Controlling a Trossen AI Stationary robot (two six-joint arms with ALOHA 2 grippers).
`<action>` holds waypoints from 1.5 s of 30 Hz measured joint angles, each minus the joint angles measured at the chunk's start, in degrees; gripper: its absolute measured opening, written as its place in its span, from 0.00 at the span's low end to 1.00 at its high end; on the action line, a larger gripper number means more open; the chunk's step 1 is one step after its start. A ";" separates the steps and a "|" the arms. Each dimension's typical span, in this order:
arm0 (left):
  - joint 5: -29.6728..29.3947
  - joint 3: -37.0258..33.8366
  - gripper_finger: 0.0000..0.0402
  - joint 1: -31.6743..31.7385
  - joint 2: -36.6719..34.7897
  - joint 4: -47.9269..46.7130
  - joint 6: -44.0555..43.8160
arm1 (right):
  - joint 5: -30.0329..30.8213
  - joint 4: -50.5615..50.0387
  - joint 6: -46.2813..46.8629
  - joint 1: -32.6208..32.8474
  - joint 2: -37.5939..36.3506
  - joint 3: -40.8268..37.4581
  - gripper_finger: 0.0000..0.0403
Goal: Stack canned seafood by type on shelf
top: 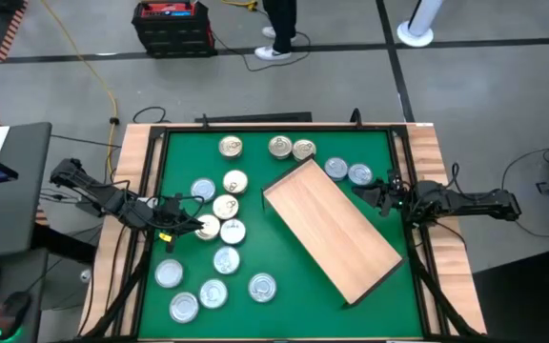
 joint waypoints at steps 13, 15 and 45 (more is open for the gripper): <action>0.00 0.00 0.08 0.01 0.01 0.00 -0.01 | -0.01 0.00 0.01 -0.01 0.00 0.00 0.33; 0.00 0.02 0.08 0.02 0.02 -0.02 0.00 | 0.00 0.00 0.00 0.00 0.02 0.00 0.33; -13.18 -0.27 0.08 0.02 0.00 18.79 -26.99 | 0.06 1.72 8.52 0.01 0.00 -0.19 0.33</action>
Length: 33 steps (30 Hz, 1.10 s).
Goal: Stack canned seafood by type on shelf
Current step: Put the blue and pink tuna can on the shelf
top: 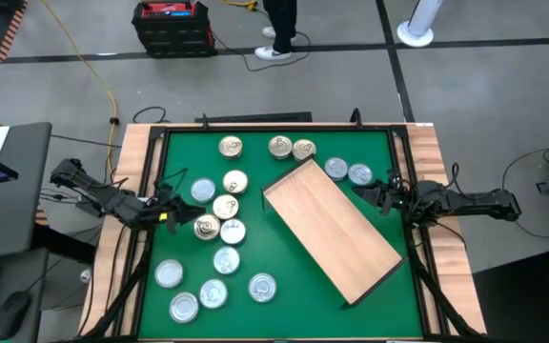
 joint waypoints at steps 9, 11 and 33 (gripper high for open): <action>-11.00 0.14 0.08 0.00 0.02 14.33 2.72 | 3.43 7.44 7.33 -0.79 -0.09 -0.03 0.33; -12.22 0.18 0.08 0.00 0.00 15.94 3.39 | 3.21 7.91 11.65 -0.40 0.04 -0.01 0.33; 3.47 22.75 0.04 9.96 0.00 -24.69 3.97 | 20.18 -25.10 3.54 -0.96 25.91 39.21 0.30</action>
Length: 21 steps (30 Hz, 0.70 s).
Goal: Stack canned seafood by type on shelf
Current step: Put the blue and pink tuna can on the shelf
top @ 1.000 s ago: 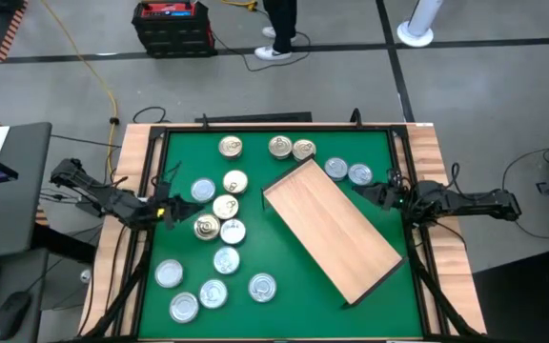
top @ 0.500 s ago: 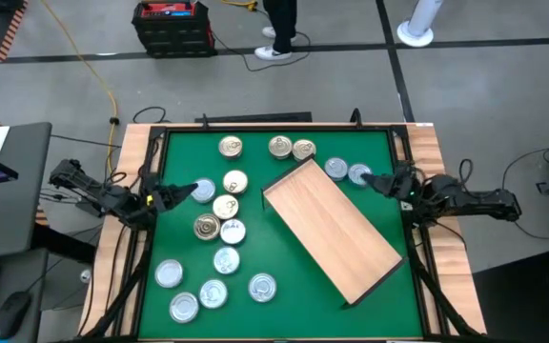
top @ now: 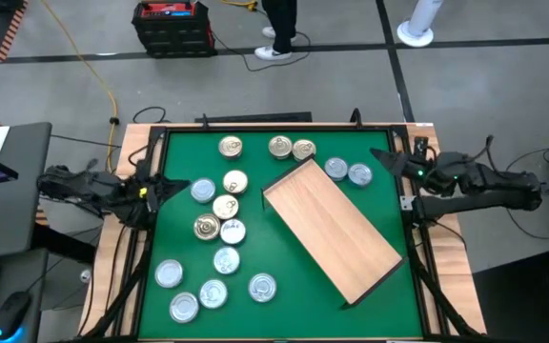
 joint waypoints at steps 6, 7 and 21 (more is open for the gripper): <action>2.84 6.70 0.04 0.18 0.00 -16.37 -1.21 | -0.38 0.32 3.28 -3.05 9.88 7.28 0.30; 4.11 6.95 0.04 0.18 -0.02 -17.58 -1.61 | -0.43 0.36 3.30 -3.37 11.58 8.61 0.30; 22.30 6.96 0.04 0.16 11.22 -22.75 -2.26 | -9.80 2.21 -3.99 -4.40 36.67 26.35 0.30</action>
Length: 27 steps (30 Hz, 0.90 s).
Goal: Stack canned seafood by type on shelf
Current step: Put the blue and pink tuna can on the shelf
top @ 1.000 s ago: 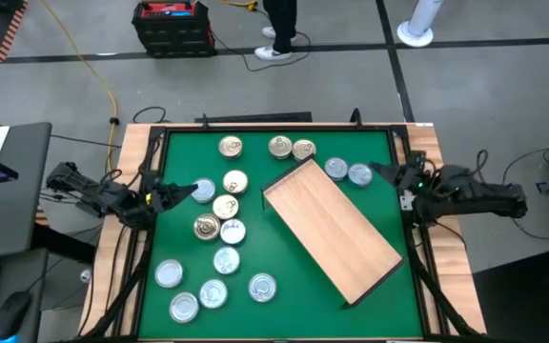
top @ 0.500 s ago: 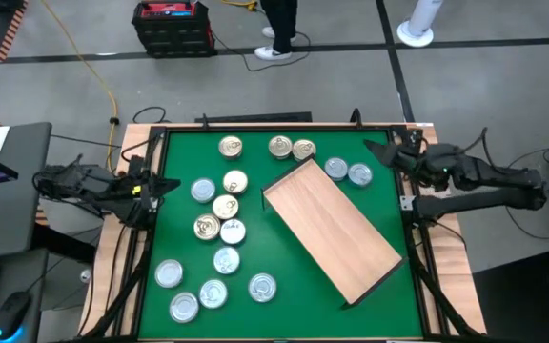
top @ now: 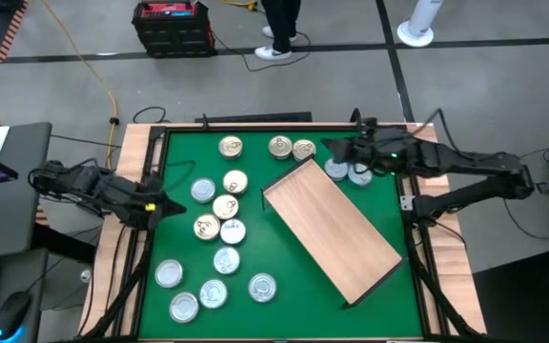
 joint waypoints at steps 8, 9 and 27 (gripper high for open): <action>5.51 4.03 0.05 -0.02 7.43 -15.50 -10.61 | -0.10 0.35 -11.04 2.62 7.43 14.74 0.30; 5.11 4.59 0.06 -0.02 7.86 -16.76 -11.78 | -0.06 0.32 -12.37 3.08 7.94 16.09 0.30; 1.66 -8.97 0.43 4.15 14.32 -0.43 -18.98 | -2.76 0.20 -20.29 7.43 11.40 18.91 0.30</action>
